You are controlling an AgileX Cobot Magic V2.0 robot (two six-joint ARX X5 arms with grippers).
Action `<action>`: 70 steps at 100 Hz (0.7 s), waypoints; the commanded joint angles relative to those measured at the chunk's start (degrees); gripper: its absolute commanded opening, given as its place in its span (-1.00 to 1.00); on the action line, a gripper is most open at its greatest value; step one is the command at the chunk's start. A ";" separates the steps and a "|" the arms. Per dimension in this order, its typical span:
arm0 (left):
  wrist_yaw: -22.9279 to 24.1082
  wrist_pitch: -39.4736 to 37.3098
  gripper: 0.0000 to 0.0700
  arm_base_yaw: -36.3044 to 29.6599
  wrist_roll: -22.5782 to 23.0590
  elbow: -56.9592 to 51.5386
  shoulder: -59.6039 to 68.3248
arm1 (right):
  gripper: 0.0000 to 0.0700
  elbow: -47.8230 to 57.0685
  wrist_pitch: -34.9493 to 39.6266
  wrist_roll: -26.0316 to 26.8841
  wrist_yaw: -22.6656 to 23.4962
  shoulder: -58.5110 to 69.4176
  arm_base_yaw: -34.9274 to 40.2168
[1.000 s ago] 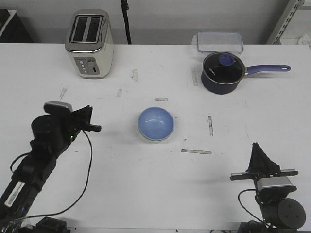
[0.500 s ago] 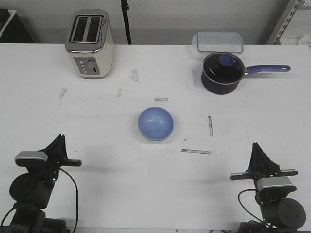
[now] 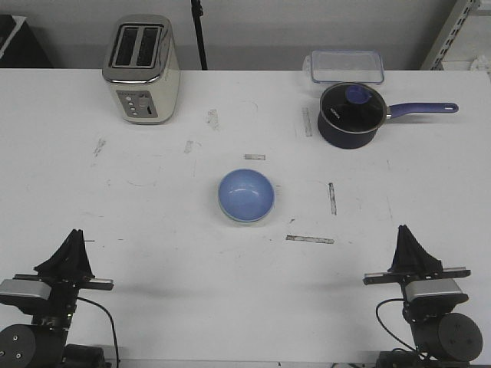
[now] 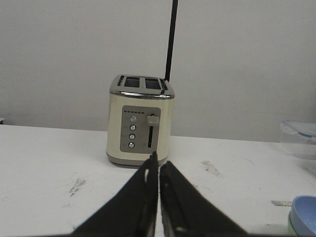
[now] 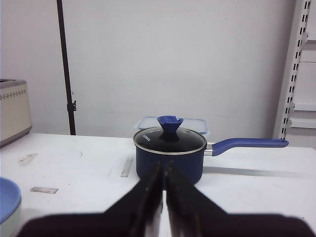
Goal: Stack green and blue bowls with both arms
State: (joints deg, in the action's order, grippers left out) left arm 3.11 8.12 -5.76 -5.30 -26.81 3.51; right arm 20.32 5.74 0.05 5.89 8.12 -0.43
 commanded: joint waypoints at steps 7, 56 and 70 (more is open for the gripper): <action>-0.09 -0.57 -1.00 -0.04 0.55 -0.20 -0.76 | -1.00 0.24 -0.59 0.55 0.02 0.07 -0.02; -1.64 -13.77 -0.99 4.24 4.81 16.68 -0.96 | -1.00 0.24 -0.59 0.55 0.02 0.07 -0.02; -1.62 -16.17 -0.99 4.31 4.81 20.52 -1.68 | -1.00 0.24 -0.59 0.55 0.02 0.07 -0.02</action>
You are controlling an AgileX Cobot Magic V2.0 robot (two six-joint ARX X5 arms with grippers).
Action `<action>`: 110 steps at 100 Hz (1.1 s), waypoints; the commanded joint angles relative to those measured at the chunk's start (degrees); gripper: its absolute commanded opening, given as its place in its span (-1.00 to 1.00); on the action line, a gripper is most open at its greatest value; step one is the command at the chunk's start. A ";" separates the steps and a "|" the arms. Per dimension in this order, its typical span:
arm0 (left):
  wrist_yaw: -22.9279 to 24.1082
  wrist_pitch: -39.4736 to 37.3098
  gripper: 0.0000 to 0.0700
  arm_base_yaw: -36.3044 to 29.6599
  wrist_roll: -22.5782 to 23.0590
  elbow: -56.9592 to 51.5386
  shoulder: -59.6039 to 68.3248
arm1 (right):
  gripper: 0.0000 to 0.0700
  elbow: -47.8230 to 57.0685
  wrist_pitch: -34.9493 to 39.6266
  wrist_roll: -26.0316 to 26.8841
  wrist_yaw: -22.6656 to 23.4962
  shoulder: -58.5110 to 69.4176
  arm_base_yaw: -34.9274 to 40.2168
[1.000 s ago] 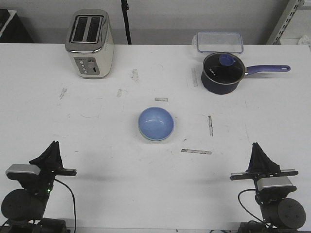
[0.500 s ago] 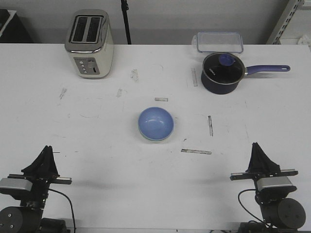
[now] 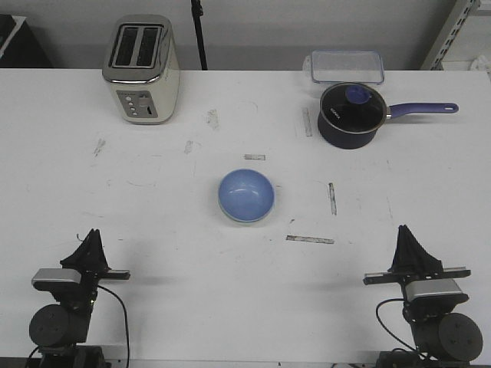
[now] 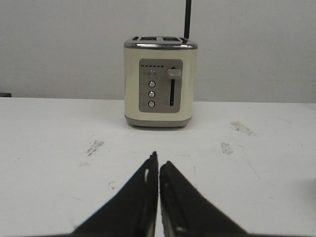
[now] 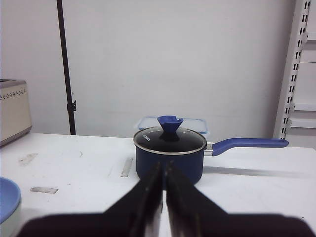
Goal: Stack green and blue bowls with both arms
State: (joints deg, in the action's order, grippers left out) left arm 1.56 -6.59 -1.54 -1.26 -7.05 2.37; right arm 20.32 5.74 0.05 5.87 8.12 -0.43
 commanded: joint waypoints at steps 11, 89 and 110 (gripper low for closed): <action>-0.07 -1.68 -0.99 0.09 0.76 3.32 -1.60 | -1.00 0.24 -0.57 0.55 0.04 0.07 -0.02; -0.07 -0.83 -0.99 0.20 0.74 6.36 -2.19 | -1.00 0.24 -0.57 0.55 0.04 0.07 -0.02; -0.07 -0.83 -0.99 0.20 0.74 6.36 -2.19 | -1.00 0.24 -0.57 0.55 0.04 0.07 -0.02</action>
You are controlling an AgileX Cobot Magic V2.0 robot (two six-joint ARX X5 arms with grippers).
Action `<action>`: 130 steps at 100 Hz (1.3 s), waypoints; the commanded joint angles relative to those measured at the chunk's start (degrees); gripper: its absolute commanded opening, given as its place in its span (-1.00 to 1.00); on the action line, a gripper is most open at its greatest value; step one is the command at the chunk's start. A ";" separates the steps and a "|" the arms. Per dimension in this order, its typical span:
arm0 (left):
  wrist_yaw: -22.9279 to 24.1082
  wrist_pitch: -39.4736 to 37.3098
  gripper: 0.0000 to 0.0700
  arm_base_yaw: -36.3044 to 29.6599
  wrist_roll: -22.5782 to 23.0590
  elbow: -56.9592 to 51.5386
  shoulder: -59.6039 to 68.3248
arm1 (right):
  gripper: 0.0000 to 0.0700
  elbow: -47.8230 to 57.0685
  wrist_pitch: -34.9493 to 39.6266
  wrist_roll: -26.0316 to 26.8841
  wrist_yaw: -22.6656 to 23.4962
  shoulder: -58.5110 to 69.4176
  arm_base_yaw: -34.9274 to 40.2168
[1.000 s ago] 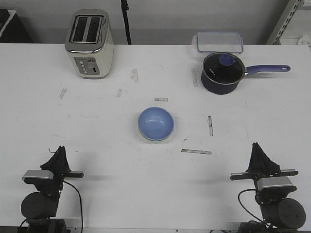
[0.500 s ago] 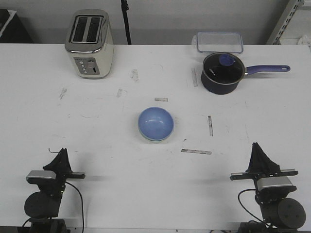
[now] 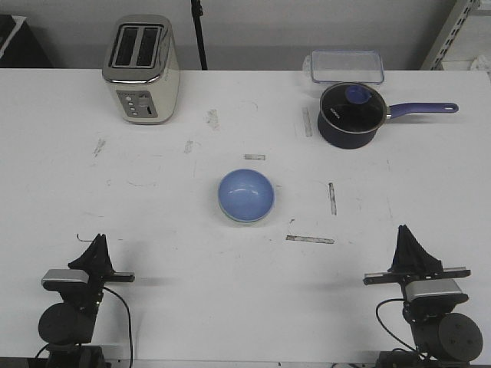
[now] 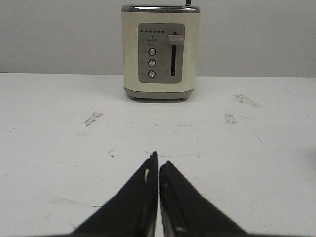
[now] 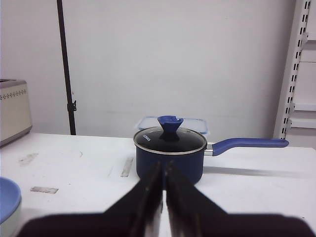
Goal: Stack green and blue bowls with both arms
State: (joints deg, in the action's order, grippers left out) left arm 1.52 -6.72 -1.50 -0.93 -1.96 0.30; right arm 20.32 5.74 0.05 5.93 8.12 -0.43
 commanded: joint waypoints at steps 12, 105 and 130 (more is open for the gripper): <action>-0.02 -0.70 -0.99 0.15 0.42 1.27 -0.11 | -1.00 0.24 -0.57 0.55 -0.02 0.07 -0.02; -0.02 -0.70 -0.99 0.15 0.42 1.27 -0.11 | -1.00 0.24 -0.55 0.55 -0.02 0.07 -0.02; -0.02 -0.70 -0.99 0.15 0.42 1.27 -0.11 | -1.00 -0.26 -0.70 0.55 -0.07 0.07 0.11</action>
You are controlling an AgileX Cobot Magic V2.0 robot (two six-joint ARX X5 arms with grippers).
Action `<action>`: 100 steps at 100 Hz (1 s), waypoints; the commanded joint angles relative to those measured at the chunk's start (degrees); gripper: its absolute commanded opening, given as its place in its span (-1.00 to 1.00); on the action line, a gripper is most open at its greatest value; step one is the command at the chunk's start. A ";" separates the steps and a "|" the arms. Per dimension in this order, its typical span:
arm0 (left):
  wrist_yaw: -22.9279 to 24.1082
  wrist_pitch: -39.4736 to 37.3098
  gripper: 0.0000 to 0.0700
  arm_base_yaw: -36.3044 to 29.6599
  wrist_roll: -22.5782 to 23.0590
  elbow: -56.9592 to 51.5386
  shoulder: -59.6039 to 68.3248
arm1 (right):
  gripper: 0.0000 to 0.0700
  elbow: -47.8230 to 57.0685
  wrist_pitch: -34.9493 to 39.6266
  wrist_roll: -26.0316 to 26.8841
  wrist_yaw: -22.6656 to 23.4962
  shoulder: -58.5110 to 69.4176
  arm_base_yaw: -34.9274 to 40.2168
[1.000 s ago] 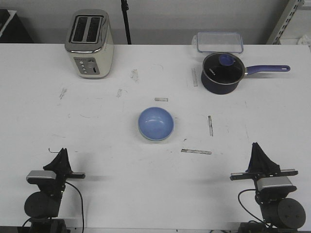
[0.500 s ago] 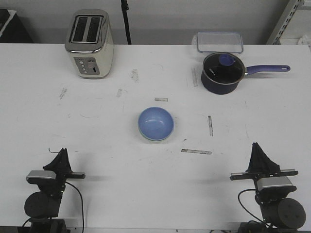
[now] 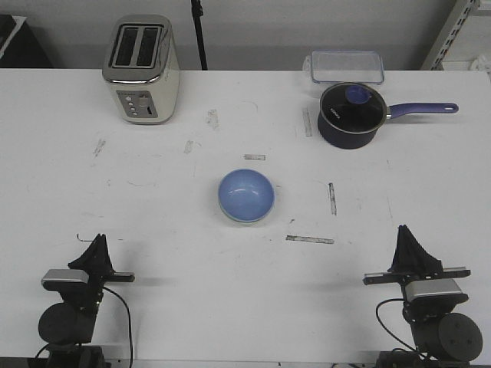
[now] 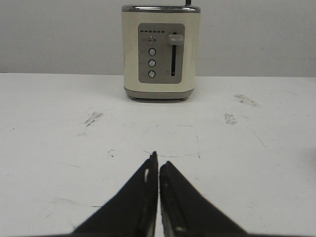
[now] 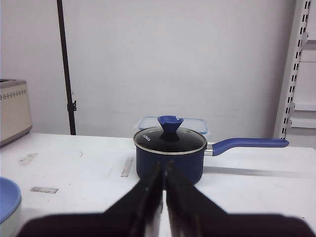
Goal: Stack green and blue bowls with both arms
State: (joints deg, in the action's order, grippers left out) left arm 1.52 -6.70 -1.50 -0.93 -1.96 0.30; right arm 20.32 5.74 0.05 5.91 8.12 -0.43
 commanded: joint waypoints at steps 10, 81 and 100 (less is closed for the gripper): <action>-0.02 -0.72 -1.00 0.15 0.42 1.27 -0.11 | -1.00 -2.16 -2.05 0.55 -0.39 -0.07 0.11; -0.04 -0.68 -1.00 0.13 0.35 1.27 -0.11 | -1.00 -19.63 -8.66 0.57 -3.67 -8.07 0.92; -0.04 -0.68 -1.00 0.15 0.35 1.27 -0.11 | -1.00 -19.63 -8.76 0.57 -4.42 -8.07 0.92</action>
State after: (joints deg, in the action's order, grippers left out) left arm 1.52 -6.68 -1.50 -0.93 -1.96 0.30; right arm 0.82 -2.39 0.19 1.65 0.05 0.43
